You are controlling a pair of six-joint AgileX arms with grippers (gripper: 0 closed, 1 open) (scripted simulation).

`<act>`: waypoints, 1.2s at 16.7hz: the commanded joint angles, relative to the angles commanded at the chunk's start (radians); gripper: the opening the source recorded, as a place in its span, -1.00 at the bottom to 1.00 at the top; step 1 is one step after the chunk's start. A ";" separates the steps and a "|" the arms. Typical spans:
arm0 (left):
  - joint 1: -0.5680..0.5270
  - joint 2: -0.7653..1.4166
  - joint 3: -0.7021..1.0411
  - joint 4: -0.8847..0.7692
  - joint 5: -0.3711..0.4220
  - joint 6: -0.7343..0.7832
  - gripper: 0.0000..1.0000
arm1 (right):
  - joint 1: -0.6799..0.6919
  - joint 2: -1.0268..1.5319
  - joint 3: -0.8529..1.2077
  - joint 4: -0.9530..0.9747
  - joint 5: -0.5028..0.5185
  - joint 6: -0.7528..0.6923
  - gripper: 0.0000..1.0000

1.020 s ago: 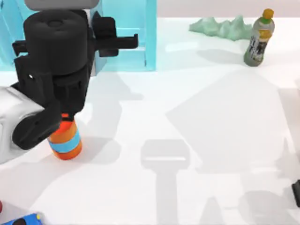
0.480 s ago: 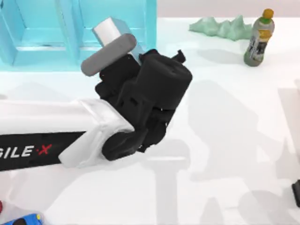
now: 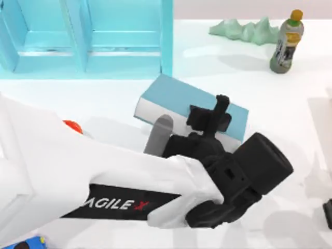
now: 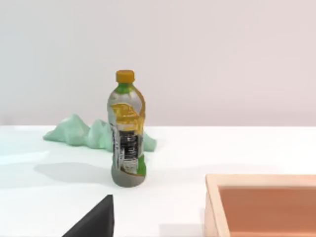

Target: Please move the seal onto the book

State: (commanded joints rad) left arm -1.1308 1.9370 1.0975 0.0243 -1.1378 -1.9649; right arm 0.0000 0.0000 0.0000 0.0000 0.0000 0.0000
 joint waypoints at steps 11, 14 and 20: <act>-0.129 0.077 0.074 -0.077 -0.102 -0.435 -1.00 | 0.000 0.000 0.000 0.000 0.000 0.000 1.00; -0.126 0.076 0.068 -0.079 -0.098 -0.435 -1.00 | 0.000 0.000 0.000 0.000 0.000 0.000 1.00; -0.141 0.073 0.078 -0.115 -0.110 -0.466 -1.00 | 0.000 0.000 0.000 0.000 0.000 0.000 1.00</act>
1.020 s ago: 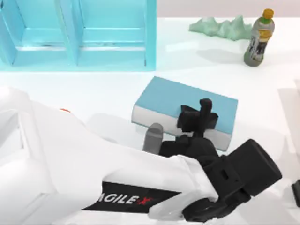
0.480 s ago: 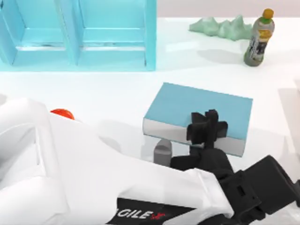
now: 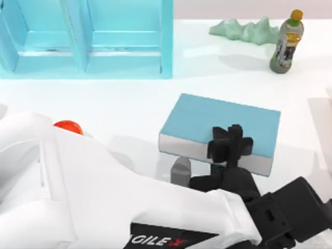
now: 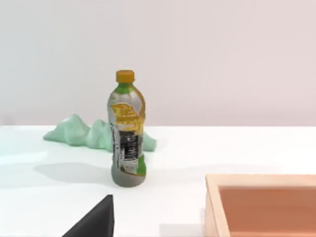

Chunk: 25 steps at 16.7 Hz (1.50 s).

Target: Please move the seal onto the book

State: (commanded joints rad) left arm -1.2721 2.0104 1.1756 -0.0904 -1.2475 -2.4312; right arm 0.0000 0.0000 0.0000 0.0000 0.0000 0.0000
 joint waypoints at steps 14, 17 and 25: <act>0.005 0.073 -0.042 0.111 0.005 0.004 -0.70 | 0.000 0.000 0.000 0.000 0.000 0.000 1.00; 0.005 0.073 -0.042 0.111 0.005 0.004 -0.25 | 0.000 0.000 0.000 0.000 0.000 0.000 1.00; 0.005 0.073 -0.042 0.111 0.005 0.004 0.96 | 0.000 0.000 0.000 0.000 0.000 0.000 1.00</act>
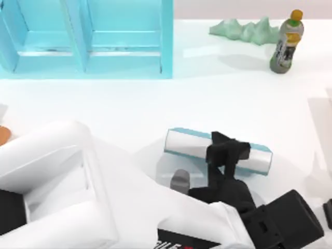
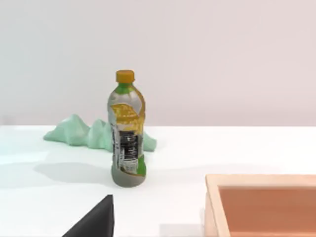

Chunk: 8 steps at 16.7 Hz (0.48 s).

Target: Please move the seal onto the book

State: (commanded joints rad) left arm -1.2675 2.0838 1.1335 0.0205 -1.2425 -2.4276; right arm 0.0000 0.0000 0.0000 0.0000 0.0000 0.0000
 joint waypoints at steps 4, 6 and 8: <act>0.000 0.000 0.000 0.000 0.000 0.000 1.00 | 0.000 0.000 0.000 0.000 0.000 0.000 1.00; 0.000 0.000 0.000 0.000 0.000 0.000 1.00 | 0.000 0.000 0.000 0.000 0.000 0.000 1.00; 0.000 0.000 0.000 0.000 0.000 0.000 1.00 | 0.000 0.000 0.000 0.000 0.000 0.000 1.00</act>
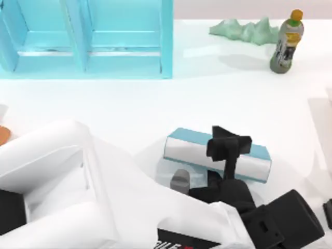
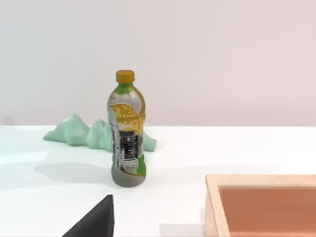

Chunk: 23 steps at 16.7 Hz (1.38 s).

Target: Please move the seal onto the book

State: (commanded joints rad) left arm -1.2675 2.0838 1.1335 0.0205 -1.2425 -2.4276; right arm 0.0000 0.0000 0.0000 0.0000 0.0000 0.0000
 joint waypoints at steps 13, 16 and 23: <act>-0.119 0.145 0.090 -0.641 -0.006 -0.528 1.00 | 0.000 0.000 0.000 0.000 0.000 0.000 1.00; -0.190 0.164 0.164 -0.892 0.003 -0.786 1.00 | 0.000 0.000 0.000 0.000 0.000 0.000 1.00; -0.361 0.176 0.316 -1.379 0.014 -1.271 1.00 | 0.000 0.000 0.000 0.000 0.000 0.000 1.00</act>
State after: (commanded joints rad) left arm -1.6286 2.2600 1.4497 -1.3584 -1.2285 -3.6983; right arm 0.0000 0.0000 0.0000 0.0000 0.0000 0.0000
